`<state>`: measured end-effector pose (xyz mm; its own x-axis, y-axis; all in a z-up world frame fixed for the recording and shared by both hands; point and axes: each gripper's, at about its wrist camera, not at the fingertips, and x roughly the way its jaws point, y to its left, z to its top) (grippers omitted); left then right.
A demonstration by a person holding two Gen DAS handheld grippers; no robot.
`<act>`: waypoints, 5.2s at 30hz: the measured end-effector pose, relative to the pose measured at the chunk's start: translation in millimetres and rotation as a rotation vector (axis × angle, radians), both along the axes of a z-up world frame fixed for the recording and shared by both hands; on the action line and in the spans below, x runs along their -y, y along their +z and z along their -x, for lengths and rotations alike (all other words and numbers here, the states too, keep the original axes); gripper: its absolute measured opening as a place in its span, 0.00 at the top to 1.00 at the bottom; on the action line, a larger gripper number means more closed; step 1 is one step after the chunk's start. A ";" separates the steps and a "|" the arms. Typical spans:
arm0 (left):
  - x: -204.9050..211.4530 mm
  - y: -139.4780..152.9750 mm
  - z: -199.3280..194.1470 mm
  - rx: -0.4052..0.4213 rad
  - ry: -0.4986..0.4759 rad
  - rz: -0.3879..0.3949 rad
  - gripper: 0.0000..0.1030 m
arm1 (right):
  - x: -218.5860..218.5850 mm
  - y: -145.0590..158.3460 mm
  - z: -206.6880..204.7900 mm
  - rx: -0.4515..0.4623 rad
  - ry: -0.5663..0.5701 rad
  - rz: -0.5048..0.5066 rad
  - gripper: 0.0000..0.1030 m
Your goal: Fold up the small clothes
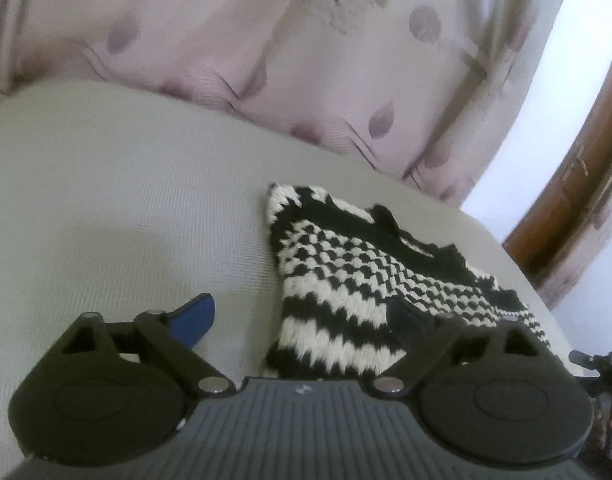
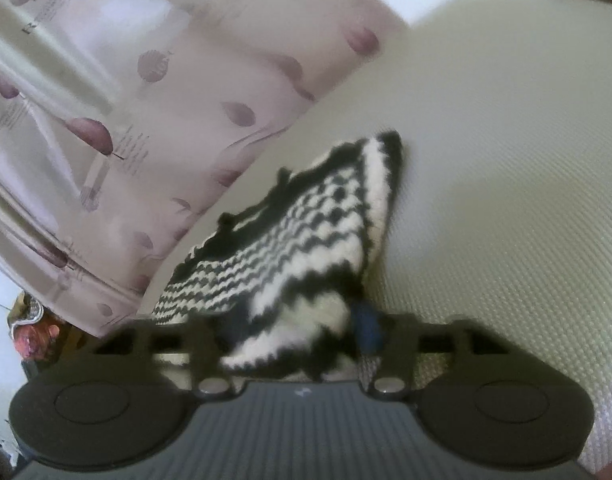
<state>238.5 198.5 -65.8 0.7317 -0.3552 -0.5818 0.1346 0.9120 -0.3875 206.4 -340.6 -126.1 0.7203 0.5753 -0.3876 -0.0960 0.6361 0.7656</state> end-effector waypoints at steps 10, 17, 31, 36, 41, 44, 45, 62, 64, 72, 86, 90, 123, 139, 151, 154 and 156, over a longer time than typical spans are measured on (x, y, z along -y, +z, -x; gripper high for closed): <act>30.5 -21.0 3.1 -0.113 -0.077 -0.017 0.79 | -15.1 -12.2 -9.5 0.020 0.033 -0.004 0.25; 11.2 -16.7 66.6 -0.162 -0.052 0.039 0.82 | -10.9 -20.0 -2.7 0.006 0.093 0.017 0.83; 2.6 16.7 61.1 -0.010 0.060 -0.036 0.02 | 24.6 10.1 27.3 0.063 -0.061 0.057 0.59; 25.7 13.7 26.5 -0.010 0.064 -0.071 0.01 | -15.8 59.5 40.4 0.275 -0.027 0.205 0.59; 54.3 7.9 3.3 -0.001 0.124 -0.204 0.02 | -107.2 83.7 17.6 0.402 0.144 0.418 0.62; 64.6 7.8 0.4 0.006 0.143 -0.284 0.02 | -151.6 79.8 -15.3 0.383 0.224 0.428 0.71; 67.6 8.4 0.4 0.009 0.145 -0.309 0.02 | -161.0 77.6 -22.7 0.374 0.242 0.431 0.71; 82.5 1.0 -9.8 -0.002 0.125 -0.551 0.00 | -211.6 63.9 -51.9 0.318 0.302 0.394 0.71; 83.2 -0.8 -12.3 -0.006 0.123 -0.555 0.00 | -206.6 64.5 -41.8 0.337 0.294 0.406 0.71; 81.2 -7.8 -24.8 -0.020 0.106 -0.575 0.00 | -183.4 42.3 -23.7 0.342 0.255 0.508 0.52; 26.4 -15.9 -46.3 -0.075 -0.084 -0.299 0.00 | -185.4 23.2 -22.4 0.398 0.245 0.496 0.22; 28.4 -17.1 -52.4 -0.055 -0.121 -0.298 0.01 | -188.9 22.2 -21.6 0.408 0.255 0.511 0.19; 28.3 -23.7 -45.2 0.033 -0.117 -0.147 0.55 | -159.9 31.5 -21.2 0.329 0.189 0.354 0.17; 31.2 -24.7 -44.8 0.038 -0.118 -0.162 0.49 | -55.8 65.2 -75.8 0.229 0.095 0.448 0.31; 31.6 -24.7 -44.8 0.042 -0.121 -0.158 0.47 | -84.0 18.2 -166.5 0.207 0.271 0.753 0.79; 32.1 -24.7 -44.8 0.042 -0.120 -0.157 0.46 | -89.8 19.0 -163.1 0.273 0.240 0.883 0.89; 32.9 -24.7 -44.3 0.044 -0.120 -0.162 0.46 | -83.3 13.0 -167.7 0.278 0.223 0.853 0.89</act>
